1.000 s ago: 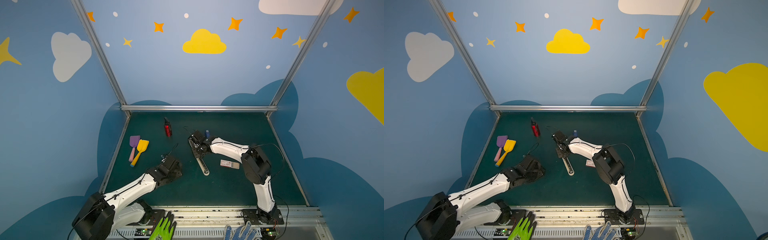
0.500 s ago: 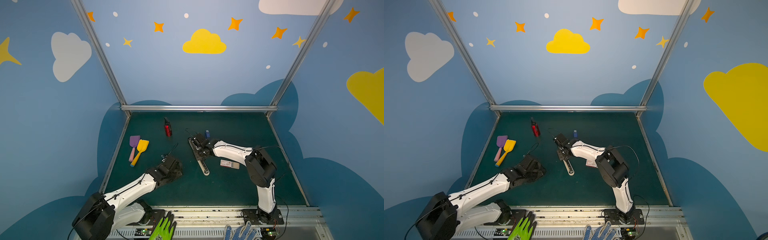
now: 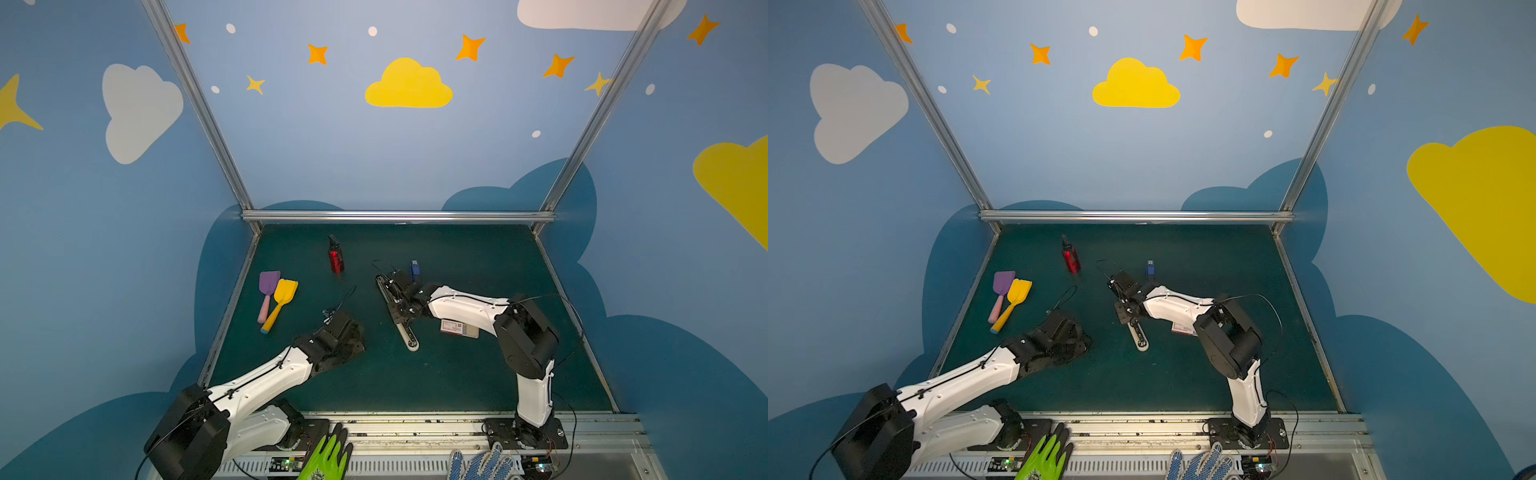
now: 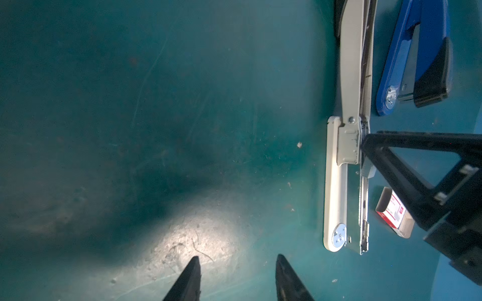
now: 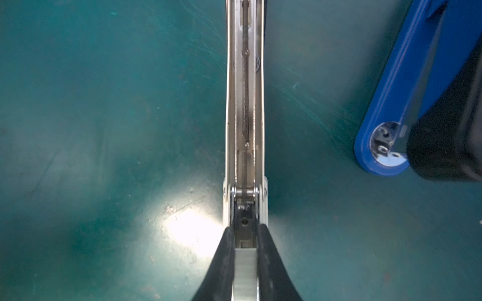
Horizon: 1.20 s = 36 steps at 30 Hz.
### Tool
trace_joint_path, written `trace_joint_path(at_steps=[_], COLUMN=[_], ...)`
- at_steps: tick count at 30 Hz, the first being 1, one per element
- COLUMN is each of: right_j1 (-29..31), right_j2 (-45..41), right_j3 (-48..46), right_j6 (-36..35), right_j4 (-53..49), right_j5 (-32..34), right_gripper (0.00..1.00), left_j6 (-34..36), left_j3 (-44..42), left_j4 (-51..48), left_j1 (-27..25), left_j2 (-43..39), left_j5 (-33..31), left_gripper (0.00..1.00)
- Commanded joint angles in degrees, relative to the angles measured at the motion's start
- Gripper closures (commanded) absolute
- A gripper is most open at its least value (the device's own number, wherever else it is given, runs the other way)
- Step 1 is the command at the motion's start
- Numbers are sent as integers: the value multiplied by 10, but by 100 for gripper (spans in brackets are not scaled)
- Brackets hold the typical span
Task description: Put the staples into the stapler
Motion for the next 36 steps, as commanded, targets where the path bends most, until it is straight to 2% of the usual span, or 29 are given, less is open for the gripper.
trace_joint_path(at_steps=[1,18,32,36], right_j1=[5,11,14,12], right_j2=[-26,-64,-61,-78], right_j3=[-18,-79,-69,-69], right_j6=[8,10,10,14], right_j4=[1,64,69,54], right_j5=[20,29,27,31], right_gripper=[82,80,80,75], left_j6=[-2,-4,-4,-4], left_j3=[-7,-12,-12,-14], left_j4=[3,6,11,9], left_j1=[3,4,5,5], left_j2=[0,-3,3,0], left_j5=[-5,-4,0,-1], left_gripper=[53,53,54,54])
